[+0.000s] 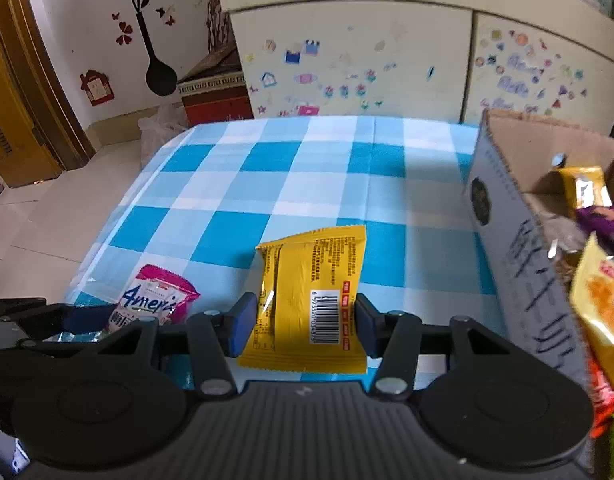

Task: Organize snacks
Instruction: 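Lift the Ameria and yellow bar bags over the cardboard box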

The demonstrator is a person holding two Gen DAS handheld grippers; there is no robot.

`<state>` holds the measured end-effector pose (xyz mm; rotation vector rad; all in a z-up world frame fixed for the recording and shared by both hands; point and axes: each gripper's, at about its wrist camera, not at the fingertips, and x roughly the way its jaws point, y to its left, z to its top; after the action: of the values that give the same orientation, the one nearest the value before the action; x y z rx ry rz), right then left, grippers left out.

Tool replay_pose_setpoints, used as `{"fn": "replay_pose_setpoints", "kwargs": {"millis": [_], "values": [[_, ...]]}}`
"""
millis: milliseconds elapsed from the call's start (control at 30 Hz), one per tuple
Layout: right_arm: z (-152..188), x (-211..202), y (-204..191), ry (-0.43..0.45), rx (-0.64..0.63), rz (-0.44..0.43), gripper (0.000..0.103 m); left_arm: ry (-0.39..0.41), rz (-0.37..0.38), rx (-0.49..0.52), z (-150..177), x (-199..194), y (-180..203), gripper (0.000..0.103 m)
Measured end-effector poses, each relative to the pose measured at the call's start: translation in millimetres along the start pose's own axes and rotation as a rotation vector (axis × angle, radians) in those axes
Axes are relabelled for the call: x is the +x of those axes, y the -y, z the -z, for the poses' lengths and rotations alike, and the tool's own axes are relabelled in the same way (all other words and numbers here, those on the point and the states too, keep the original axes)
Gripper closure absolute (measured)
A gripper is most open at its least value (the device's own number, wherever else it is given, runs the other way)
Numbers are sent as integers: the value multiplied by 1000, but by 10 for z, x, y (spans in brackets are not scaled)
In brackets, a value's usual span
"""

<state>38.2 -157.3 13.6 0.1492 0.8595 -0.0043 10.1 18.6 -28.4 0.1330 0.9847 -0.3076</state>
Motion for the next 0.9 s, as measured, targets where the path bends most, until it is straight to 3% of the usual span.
{"fn": "replay_pose_setpoints", "kwargs": {"millis": [467, 767, 900], "values": [[65, -703, 150, 96, -14, 25, 51, 67, 47, 1, 112, -424, 193, 48], [379, -834, 248, 56, -37, 38, 51, 66, 33, -2, 274, -549, 219, 48], [492, -952, 260, 44, -40, 35, 51, 117, 22, -6, 260, -677, 214, 48]]}}
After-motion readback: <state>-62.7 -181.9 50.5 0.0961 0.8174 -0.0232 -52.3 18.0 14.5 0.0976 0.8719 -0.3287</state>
